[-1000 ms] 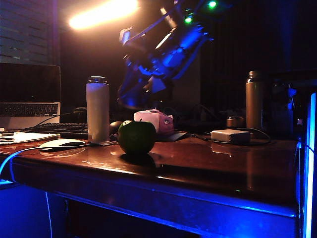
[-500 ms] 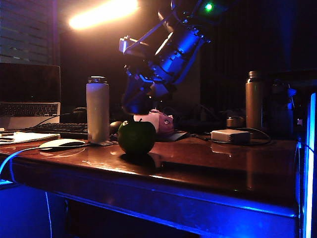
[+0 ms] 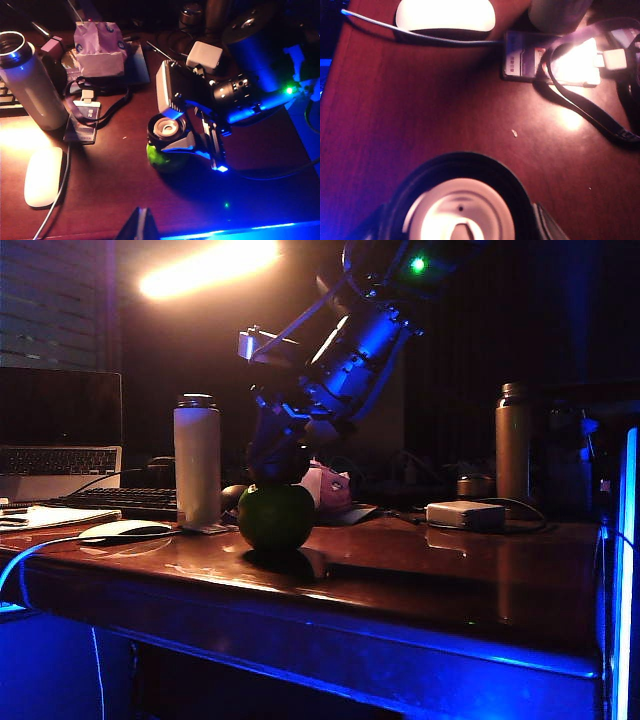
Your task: Stack the black thermos bottle cap from the table onto the green apple.
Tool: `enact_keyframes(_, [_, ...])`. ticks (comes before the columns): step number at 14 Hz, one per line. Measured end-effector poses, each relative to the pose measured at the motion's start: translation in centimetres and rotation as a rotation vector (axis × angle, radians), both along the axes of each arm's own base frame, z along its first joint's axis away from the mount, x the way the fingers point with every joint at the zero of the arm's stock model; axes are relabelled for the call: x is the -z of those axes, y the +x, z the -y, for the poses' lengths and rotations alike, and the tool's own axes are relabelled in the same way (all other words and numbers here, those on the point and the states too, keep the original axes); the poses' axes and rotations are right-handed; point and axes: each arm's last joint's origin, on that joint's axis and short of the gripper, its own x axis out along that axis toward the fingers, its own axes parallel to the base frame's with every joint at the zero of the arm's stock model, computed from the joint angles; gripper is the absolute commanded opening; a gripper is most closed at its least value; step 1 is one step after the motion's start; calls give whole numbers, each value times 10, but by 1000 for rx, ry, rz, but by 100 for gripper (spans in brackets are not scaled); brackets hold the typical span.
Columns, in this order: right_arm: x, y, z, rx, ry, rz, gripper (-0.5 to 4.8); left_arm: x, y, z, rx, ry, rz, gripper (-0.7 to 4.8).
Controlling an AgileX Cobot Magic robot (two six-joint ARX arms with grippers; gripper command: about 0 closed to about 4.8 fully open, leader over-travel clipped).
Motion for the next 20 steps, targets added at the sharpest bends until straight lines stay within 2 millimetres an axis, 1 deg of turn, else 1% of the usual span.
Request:
enact_keyframes(8, [2,1,-1,0,4,9,189,0,0,0,0,0,0,-3])
enact_keyframes(9, [2,1,-1,0,4,9,200,0,0,0,0,0,0,-3])
enact_keyframes(10, [2,1,-1,0,4,9,282,0,0,0,0,0,0,-3])
enact_keyframes(11, [2,1,-1,0,4,9,344,0,0,0,0,0,0,-3])
enact_keyframes(13, [2,1,-1,-1,0,4,350,0,0,0,0,0,0,-3])
enact_keyframes(14, [2,1,-1,-2,0,5,402,0,0,0,0,0,0,-3])
enact_keyframes(15, [2,1,-1,-2,0,6,442,0,0,0,0,0,0,-3])
enact_keyframes(16, [3,1,-1,-1,-4,0,443,0,0,0,0,0,0,-3])
enact_keyframes(17, [4,1,0,2,-12,-10,475,0,0,0,0,0,0,-3])
enact_keyframes(20, [2,0,0,1,-10,-7,479,0,0,0,0,0,0,-3])
